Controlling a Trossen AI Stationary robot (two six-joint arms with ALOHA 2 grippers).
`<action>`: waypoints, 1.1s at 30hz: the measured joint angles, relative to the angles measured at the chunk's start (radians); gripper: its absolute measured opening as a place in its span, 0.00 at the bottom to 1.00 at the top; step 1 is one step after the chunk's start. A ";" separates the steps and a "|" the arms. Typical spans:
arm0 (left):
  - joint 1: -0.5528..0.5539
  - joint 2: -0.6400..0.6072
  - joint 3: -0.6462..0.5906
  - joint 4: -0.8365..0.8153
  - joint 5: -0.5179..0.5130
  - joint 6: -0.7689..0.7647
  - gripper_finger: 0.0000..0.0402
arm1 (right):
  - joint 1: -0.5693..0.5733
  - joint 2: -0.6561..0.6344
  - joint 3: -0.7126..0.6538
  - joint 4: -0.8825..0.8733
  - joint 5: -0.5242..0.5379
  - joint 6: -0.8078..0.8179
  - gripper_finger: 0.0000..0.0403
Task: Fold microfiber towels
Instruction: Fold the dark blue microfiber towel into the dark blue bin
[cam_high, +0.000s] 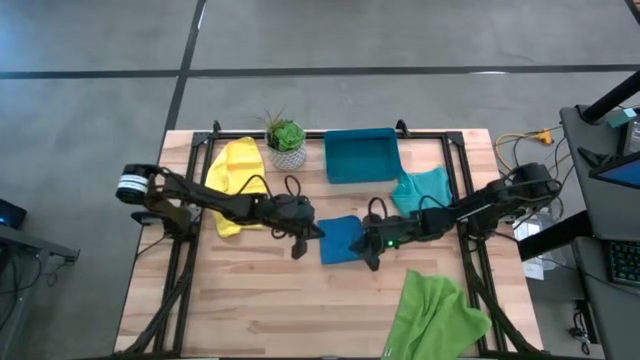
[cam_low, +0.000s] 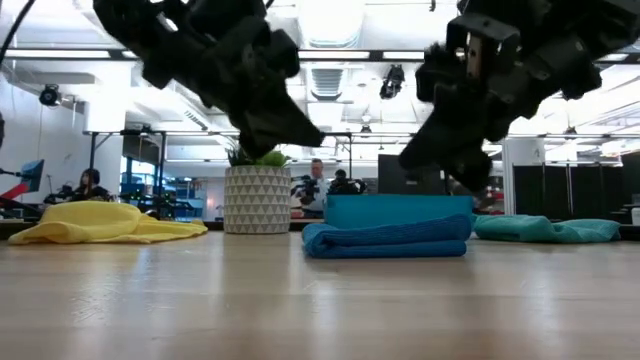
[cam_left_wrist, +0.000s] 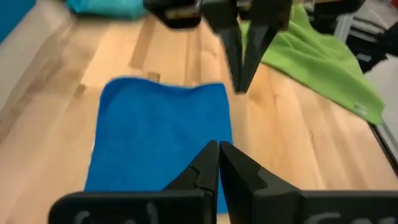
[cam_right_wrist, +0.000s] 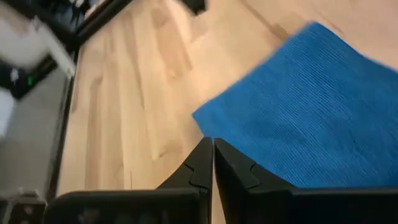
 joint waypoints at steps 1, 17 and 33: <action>0.000 -0.013 -0.001 -0.023 0.002 -0.001 0.00 | 0.002 0.001 0.022 -0.022 0.000 -0.045 0.03; -0.003 -0.152 -0.005 -0.240 0.001 -0.133 0.00 | 0.020 0.114 0.198 -0.328 -0.045 -0.544 0.48; -0.026 -0.158 -0.005 -0.313 0.003 -0.132 0.00 | 0.031 0.421 0.441 -0.597 0.028 -0.559 0.40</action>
